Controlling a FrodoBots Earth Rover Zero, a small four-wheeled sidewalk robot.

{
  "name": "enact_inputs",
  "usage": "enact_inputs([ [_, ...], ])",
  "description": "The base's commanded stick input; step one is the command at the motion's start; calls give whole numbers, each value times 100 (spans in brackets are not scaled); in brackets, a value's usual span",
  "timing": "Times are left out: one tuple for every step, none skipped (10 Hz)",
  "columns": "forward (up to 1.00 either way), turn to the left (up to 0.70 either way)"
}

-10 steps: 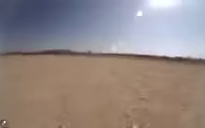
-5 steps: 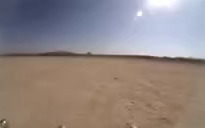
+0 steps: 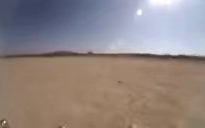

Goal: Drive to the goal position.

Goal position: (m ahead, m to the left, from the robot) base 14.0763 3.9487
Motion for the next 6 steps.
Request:
enact_inputs([
  [100,0],
  [100,0],
  [100,0],
  [100,0],
  [100,0],
  [100,0],
])
